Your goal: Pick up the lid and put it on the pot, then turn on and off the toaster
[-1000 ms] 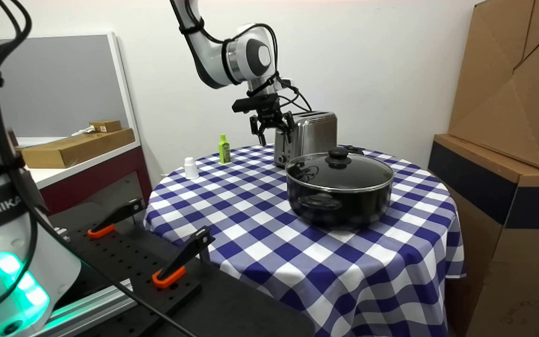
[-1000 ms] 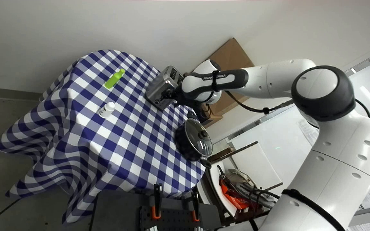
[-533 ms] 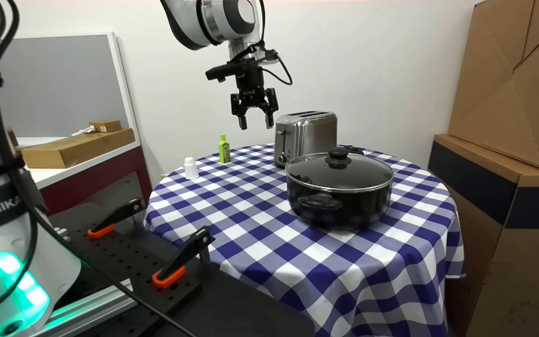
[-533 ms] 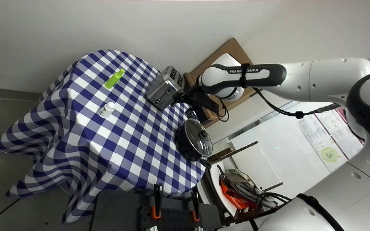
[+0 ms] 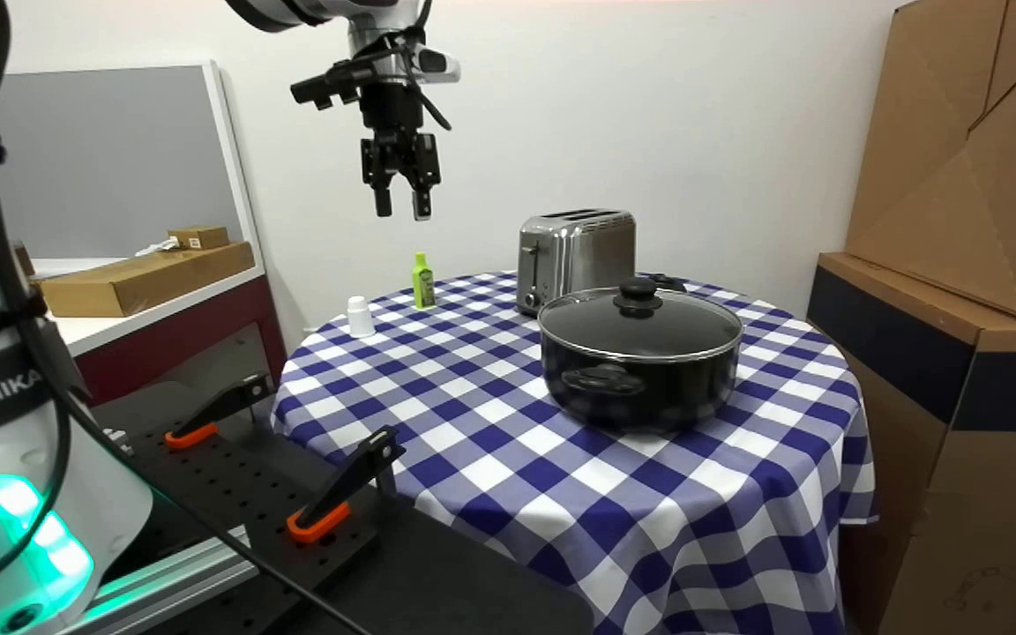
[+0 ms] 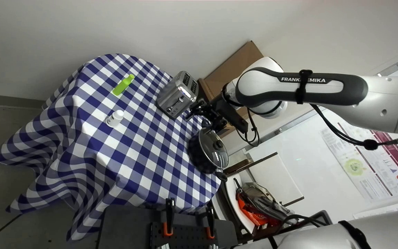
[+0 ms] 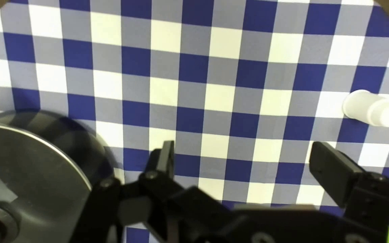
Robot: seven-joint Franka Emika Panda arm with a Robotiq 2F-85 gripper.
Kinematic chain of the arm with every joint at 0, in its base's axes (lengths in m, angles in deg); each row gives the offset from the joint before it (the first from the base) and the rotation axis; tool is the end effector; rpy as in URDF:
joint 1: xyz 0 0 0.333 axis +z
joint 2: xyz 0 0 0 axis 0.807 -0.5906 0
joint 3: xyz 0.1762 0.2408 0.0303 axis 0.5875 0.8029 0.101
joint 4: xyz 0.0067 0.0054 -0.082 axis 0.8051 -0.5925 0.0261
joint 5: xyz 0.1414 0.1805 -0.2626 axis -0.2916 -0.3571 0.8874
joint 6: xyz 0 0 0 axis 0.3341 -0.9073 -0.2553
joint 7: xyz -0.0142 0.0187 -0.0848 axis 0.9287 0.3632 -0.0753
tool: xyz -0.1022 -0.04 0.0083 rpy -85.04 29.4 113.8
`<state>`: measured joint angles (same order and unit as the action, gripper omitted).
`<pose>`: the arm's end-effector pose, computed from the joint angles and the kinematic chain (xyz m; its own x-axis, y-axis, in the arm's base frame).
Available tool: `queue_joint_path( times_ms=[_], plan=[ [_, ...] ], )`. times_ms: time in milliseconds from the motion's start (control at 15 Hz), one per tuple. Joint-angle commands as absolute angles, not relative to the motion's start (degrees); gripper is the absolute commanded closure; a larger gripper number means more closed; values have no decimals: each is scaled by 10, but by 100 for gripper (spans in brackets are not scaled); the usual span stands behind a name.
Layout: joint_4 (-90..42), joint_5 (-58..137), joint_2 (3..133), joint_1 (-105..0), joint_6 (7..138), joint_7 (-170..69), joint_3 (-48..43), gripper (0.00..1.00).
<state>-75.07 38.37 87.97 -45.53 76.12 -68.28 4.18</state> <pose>0.4220 0.0813 0.3205 0.9830 -0.1831 -0.0156 -0.1827 -0.9828 0.0281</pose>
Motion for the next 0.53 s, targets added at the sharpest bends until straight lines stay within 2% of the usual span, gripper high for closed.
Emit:
queue_joint_path(
  times_ms=[0, 200, 467],
  plan=[
    [-767, 374, 905, -469, 758, -693, 64, 0],
    [-801, 364, 958, -471, 752, -710, 77, 0],
    [-809, 364, 965, -472, 752, -710, 77, 0]
  ],
)
